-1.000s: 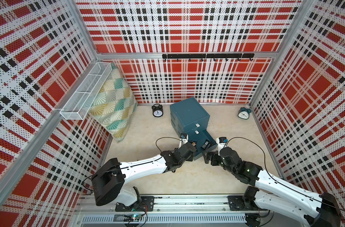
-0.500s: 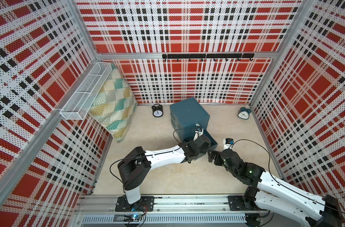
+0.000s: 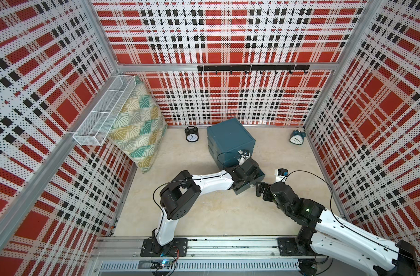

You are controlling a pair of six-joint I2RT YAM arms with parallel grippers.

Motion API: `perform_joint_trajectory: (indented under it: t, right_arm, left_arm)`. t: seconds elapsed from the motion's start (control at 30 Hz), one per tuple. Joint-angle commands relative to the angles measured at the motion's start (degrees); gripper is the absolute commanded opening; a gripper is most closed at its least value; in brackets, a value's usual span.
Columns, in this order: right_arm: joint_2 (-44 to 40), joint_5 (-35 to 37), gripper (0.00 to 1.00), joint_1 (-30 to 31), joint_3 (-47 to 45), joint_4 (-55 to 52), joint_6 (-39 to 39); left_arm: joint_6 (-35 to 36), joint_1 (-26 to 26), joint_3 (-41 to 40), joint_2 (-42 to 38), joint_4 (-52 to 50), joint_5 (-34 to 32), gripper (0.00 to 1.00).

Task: Place the cookies into the drawer by color
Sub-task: Place the cookie in the drawer, then pick up the cookie at the center of the board.

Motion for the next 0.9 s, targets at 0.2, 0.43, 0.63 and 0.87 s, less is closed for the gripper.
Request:
perform_joint_trajectory:
  t: [0.2, 0.43, 0.63, 0.87]
  right_arm:
    - [-3.6, -2.4, 1.0, -0.2, -2.7, 3.0, -3.6]
    - [-7.2, -12.7, 1.0, -0.2, -5.2, 9.9, -11.2]
    - [-6.8, -22.2, 1.0, -0.1, -6.1, 16.4, -14.1]
    - [-1.5, -30.4, 1.0, 0.6, -5.3, 23.6, -16.4]
  left_arm:
    - [-2.1, 0.1, -7.5, -12.1, 1.3, 1.2, 0.77]
    - [-5.6, 1.9, -19.9, -25.8, 2.5, 0.9, 0.93]
    - [-9.4, 5.1, -30.4, -37.3, 2.3, 0.9, 0.98]
    - [-15.2, 12.2, -40.1, -46.7, -1.7, 1.8, 0.99]
